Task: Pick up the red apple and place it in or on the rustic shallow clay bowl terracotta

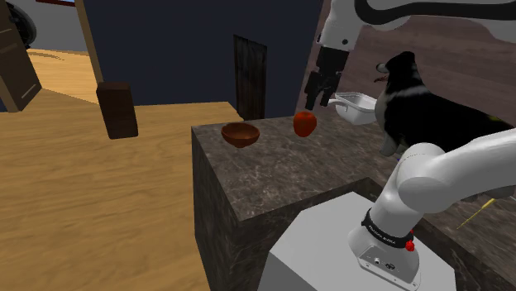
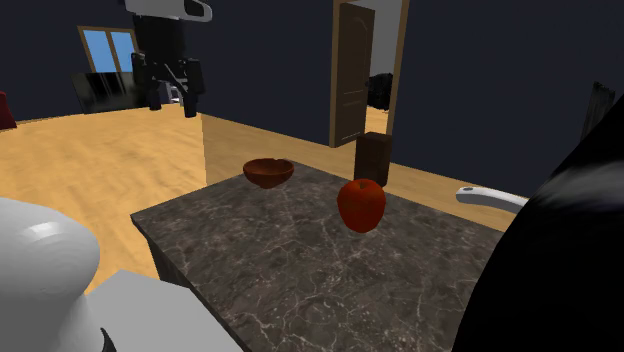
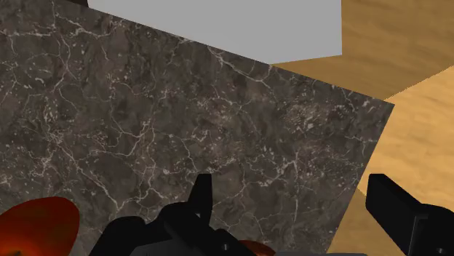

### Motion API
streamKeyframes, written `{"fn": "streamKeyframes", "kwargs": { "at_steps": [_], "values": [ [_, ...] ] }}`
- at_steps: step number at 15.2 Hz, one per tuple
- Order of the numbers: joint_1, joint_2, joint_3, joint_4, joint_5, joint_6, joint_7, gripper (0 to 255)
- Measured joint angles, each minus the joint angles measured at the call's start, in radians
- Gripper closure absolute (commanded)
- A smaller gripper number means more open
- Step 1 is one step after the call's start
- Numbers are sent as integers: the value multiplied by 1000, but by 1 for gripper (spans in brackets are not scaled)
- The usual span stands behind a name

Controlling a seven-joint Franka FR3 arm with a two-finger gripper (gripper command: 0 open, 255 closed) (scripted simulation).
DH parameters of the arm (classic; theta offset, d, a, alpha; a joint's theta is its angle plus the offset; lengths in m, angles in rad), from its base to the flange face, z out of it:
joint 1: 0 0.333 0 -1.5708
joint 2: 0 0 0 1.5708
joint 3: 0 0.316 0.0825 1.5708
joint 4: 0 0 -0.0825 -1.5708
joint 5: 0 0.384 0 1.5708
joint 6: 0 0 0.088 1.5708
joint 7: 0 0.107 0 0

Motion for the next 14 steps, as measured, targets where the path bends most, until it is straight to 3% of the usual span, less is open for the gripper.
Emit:
{"fn": "streamKeyframes", "kwargs": {
  "at_steps": [3, 14],
  "values": [
    [-17, 5, -1, -20, -13, 39, 14, 0],
    [-180, 184, -33, -86, -144, 414, 145, 0]
  ]
}}
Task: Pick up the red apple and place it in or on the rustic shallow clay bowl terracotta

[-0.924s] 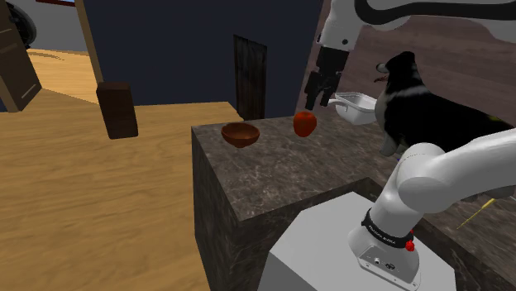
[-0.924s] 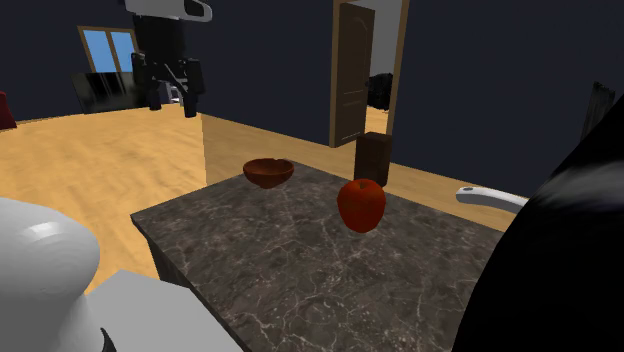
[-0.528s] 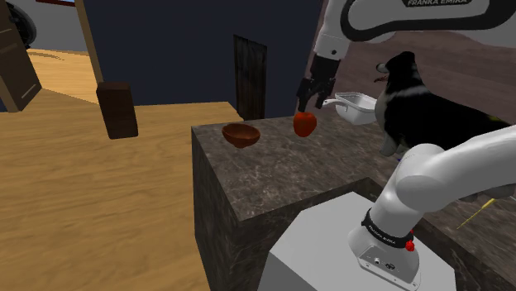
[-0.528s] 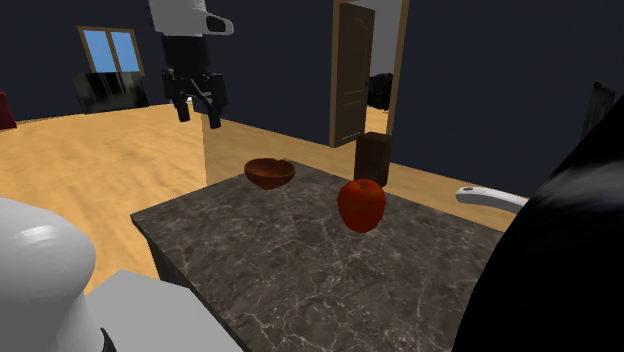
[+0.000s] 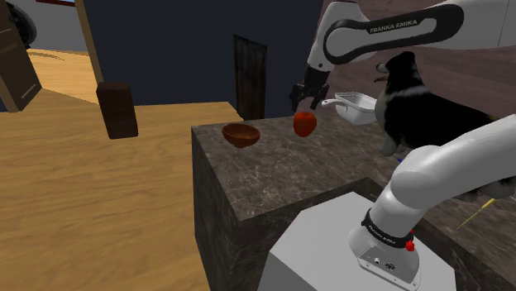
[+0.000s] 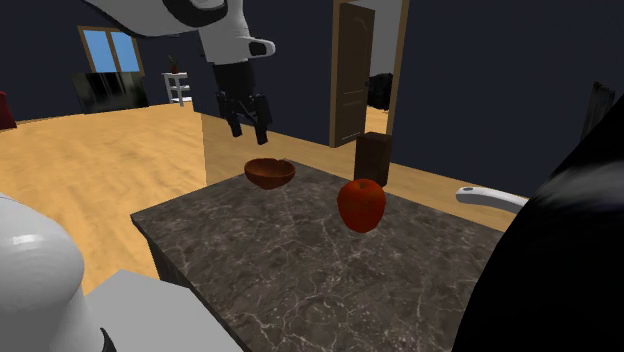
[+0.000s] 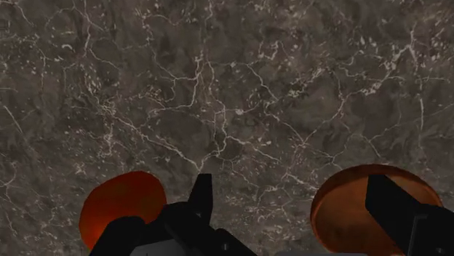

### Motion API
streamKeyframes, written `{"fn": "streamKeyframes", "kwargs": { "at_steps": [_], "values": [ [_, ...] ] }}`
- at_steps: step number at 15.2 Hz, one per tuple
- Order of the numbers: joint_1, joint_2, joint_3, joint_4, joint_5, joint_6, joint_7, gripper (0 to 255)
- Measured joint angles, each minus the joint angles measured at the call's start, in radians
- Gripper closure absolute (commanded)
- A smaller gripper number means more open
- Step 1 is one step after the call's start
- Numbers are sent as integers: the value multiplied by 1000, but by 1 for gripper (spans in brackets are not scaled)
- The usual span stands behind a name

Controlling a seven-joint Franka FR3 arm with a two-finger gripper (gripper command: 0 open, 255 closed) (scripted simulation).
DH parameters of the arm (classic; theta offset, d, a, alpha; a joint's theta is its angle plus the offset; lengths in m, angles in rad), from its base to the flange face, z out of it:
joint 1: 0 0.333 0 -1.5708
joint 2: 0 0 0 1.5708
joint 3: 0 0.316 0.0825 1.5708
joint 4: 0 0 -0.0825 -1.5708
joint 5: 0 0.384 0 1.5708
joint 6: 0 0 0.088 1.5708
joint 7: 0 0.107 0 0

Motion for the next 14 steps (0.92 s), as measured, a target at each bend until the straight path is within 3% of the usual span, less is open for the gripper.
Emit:
{"fn": "streamKeyframes", "kwargs": {
  "at_steps": [14],
  "values": [
    [-227, 281, -44, 54, -204, 399, 262, 0]
  ]
}}
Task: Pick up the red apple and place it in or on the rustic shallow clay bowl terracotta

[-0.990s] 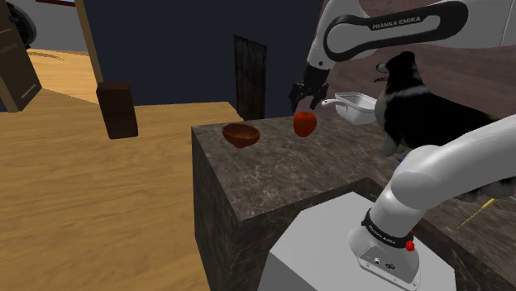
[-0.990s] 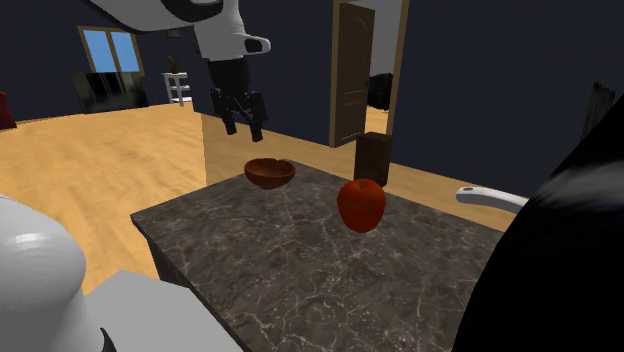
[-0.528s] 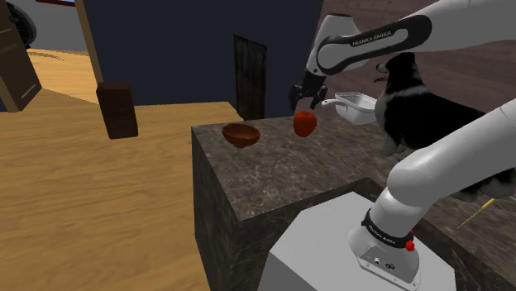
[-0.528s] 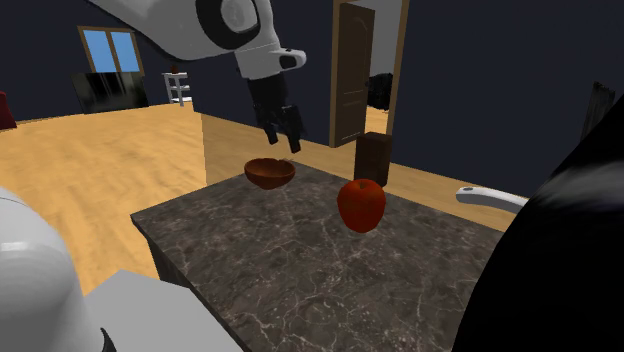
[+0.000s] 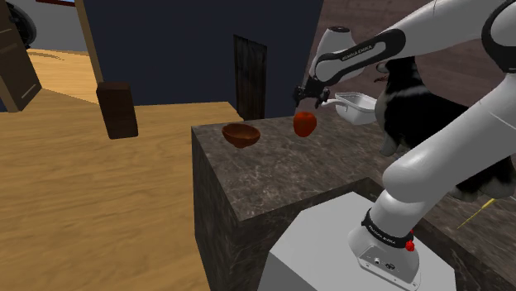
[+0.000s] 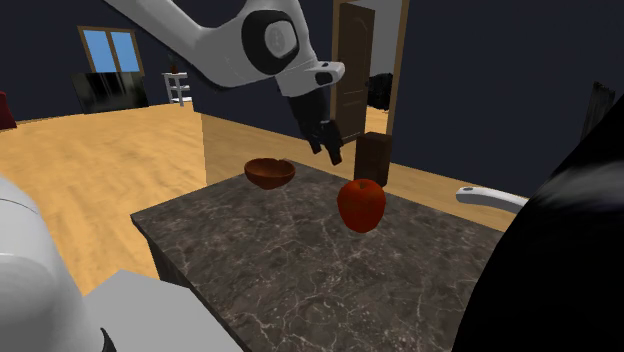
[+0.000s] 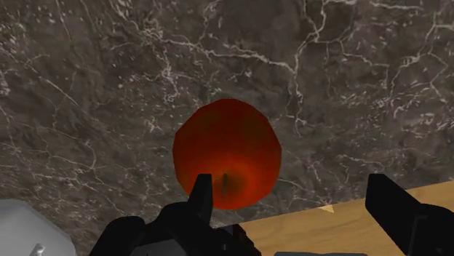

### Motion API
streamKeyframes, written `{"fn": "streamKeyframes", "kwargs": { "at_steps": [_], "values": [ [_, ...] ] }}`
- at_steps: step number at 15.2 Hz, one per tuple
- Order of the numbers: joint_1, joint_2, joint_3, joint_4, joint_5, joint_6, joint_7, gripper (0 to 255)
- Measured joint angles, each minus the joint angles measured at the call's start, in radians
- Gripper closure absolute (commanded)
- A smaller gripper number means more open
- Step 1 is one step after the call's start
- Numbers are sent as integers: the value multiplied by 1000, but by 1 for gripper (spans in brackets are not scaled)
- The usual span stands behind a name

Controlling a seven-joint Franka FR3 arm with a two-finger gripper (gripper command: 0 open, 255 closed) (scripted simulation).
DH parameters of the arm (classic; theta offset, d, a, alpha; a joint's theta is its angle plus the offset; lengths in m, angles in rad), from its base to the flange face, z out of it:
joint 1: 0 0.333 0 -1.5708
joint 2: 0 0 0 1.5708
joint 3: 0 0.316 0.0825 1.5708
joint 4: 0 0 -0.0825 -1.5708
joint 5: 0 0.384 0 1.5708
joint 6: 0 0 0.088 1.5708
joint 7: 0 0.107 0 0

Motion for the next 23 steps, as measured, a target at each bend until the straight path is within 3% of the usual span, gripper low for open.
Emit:
{"fn": "streamKeyframes", "kwargs": {
  "at_steps": [6, 13, 19, 20, 23],
  "values": [
    [-78, 106, -23, 55, -87, 110, 115, 0],
    [-95, 193, -33, 61, -115, 195, 137, 0],
    [-96, 203, -34, 63, -118, 204, 141, 0],
    [-96, 203, -34, 63, -118, 204, 141, 255],
    [-96, 203, -34, 63, -118, 204, 141, 255]
  ]
}}
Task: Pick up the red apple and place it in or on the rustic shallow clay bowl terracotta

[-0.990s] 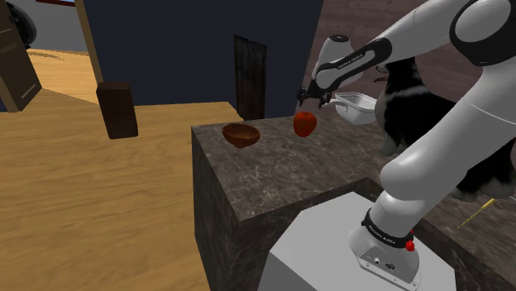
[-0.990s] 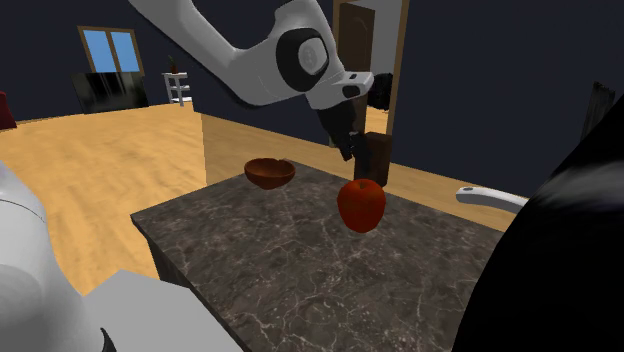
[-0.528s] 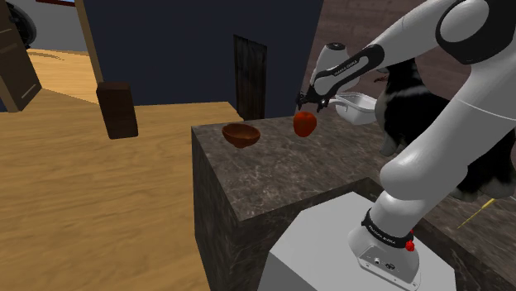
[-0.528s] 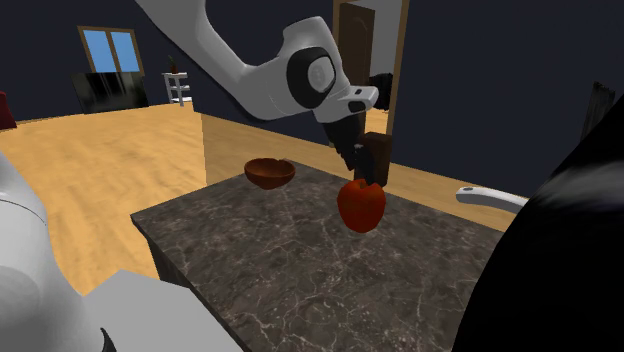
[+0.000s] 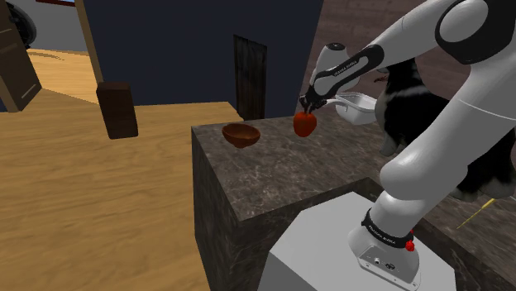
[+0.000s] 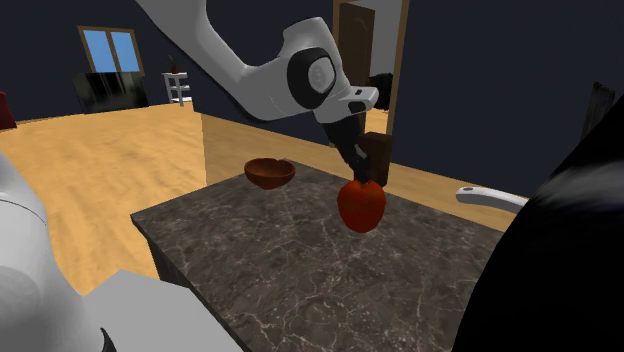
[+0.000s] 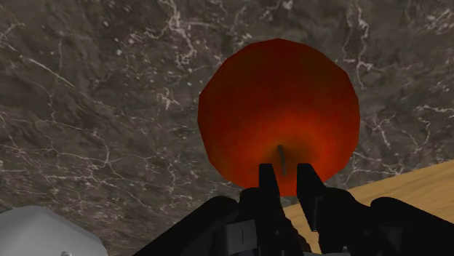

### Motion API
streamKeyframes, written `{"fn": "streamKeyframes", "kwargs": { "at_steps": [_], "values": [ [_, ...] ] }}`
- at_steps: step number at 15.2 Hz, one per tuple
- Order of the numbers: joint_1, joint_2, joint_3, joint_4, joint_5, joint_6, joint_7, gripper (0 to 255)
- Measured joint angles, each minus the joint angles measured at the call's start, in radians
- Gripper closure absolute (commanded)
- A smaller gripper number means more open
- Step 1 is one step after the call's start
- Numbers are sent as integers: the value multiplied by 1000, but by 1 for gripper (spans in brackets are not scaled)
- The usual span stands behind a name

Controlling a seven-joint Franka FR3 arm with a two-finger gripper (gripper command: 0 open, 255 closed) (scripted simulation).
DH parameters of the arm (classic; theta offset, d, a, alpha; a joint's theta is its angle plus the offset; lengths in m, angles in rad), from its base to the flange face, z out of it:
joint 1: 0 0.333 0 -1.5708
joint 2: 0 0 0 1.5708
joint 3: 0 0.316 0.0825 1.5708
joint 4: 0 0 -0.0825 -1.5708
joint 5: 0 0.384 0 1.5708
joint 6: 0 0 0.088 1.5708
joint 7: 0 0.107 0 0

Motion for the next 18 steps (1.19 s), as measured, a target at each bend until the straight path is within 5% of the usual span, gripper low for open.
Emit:
{"fn": "streamKeyframes", "kwargs": {
  "at_steps": [8, 18],
  "values": [
    [1, -4, 0, 3, 4, -7, -5, 255],
    [14, -72, 2, 63, 53, -132, -57, 255]
  ]
}}
